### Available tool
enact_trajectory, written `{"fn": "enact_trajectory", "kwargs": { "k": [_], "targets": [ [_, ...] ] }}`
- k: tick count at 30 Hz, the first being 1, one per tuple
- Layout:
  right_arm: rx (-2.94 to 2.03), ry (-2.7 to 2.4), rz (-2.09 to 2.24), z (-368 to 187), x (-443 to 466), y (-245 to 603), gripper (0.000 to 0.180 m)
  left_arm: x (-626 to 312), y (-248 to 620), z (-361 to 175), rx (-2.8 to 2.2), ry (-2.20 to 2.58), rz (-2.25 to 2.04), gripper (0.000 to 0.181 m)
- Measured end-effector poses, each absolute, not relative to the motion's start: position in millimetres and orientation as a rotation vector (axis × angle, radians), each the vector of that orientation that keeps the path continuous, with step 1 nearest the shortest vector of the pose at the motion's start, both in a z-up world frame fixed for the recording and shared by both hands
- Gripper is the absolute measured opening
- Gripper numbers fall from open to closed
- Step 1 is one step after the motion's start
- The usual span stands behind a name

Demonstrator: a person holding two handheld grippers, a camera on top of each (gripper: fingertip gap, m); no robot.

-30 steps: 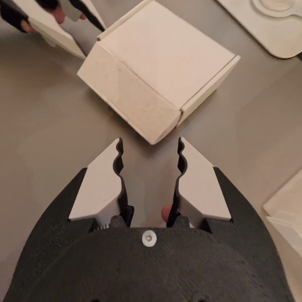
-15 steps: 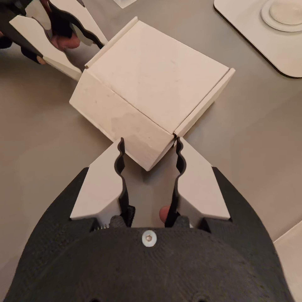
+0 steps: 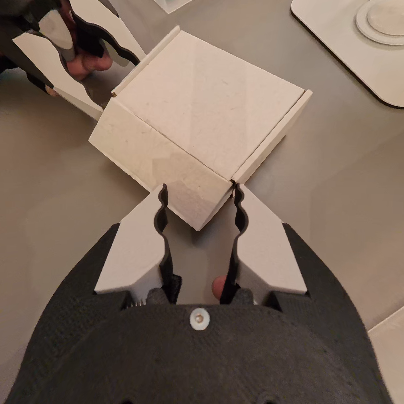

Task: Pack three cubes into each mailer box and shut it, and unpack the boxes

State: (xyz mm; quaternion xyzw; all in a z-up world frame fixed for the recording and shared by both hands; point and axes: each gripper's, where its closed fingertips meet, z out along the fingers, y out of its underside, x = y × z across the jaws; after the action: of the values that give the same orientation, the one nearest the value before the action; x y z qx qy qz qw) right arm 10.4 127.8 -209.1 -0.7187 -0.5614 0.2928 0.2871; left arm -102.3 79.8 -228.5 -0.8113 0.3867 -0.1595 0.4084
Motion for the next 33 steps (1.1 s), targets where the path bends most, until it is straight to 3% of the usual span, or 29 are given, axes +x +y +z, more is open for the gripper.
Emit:
{"fn": "enact_trajectory", "kwargs": {
  "k": [1,9,13,16,24,29,30,31,33],
  "targets": [
    [-1.920,-1.501,0.784,-209,10,128,0.061,-103,80,-229,-2.049,0.970,-0.410,0.074],
    [-1.889,-1.511,0.736,-210,13,131,0.051,-105,79,-230,-2.023,1.042,-0.378,0.065],
    [-1.873,-1.513,0.767,-210,13,131,0.046,-98,65,-226,-2.020,1.074,-0.644,0.103],
    [-1.850,-1.512,0.777,-210,11,130,0.039,-99,73,-227,-2.039,1.025,-0.573,0.105],
    [-1.808,-1.534,0.667,-212,10,138,0.035,-108,91,-240,-2.092,1.013,-0.294,0.073],
    [-1.798,-1.521,0.638,-212,9,144,0.030,-111,94,-241,-2.099,1.026,-0.290,0.065],
    [-1.792,-1.542,0.622,-212,11,143,0.026,-112,93,-241,-2.099,1.041,-0.301,0.055],
    [-1.800,-1.551,0.606,-212,13,143,0.039,-115,94,-242,-2.101,1.042,-0.298,0.041],
    [-1.828,-1.548,0.566,-215,18,150,0.051,-120,99,-241,-2.091,1.034,-0.266,0.049]
  ]
}}
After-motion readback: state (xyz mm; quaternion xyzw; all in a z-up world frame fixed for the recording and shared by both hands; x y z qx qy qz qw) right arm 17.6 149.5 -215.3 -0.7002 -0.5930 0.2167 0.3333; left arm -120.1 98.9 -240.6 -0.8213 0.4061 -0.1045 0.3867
